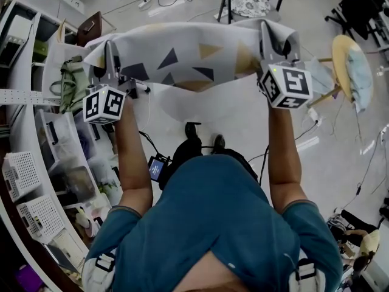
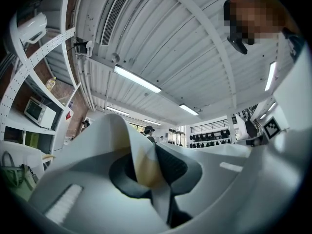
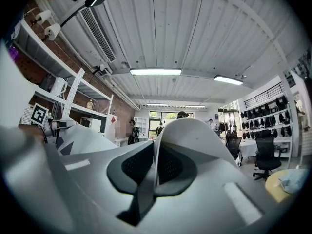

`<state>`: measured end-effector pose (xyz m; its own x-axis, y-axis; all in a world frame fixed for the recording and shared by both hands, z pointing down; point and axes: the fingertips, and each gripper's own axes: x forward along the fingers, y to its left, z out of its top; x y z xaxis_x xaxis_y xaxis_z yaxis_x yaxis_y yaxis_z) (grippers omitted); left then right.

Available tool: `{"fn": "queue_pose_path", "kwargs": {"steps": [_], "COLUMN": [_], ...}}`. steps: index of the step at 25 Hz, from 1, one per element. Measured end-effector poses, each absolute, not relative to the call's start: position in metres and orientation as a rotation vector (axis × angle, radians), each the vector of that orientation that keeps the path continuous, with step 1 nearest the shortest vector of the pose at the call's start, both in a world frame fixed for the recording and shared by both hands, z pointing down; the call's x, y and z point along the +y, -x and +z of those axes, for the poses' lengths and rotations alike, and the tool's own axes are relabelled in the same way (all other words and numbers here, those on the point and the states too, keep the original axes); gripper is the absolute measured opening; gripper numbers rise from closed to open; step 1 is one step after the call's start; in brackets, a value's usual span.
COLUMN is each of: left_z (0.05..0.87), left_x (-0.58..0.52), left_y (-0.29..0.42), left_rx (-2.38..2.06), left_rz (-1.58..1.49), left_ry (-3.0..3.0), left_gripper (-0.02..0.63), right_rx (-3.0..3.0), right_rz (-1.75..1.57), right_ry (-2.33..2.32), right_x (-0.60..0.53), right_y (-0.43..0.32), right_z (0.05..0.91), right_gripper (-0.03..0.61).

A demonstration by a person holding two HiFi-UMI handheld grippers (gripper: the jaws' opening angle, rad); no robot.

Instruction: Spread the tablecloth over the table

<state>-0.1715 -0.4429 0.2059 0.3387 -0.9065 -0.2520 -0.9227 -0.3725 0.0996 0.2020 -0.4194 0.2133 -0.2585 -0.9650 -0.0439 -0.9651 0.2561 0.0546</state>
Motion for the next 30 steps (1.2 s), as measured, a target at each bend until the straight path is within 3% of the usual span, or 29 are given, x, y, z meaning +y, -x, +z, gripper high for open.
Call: {"fn": "queue_pose_path", "kwargs": {"steps": [20,30], "left_z": [0.17,0.253], "left_x": [-0.621,-0.611], "left_y": [0.17,0.172], "left_rx": [1.618,1.719], "left_rz": [0.555,0.462], "left_ry": [2.543,2.672], "left_gripper": [0.023,0.02], "right_rx": [2.359,2.381], "right_rz": [0.376,0.104], "right_ry": [1.91,1.972], "right_x": [-0.577,-0.555], "right_y": [-0.203,-0.206], "right_z": [0.163,0.253], "right_gripper": [0.015,0.015]}}
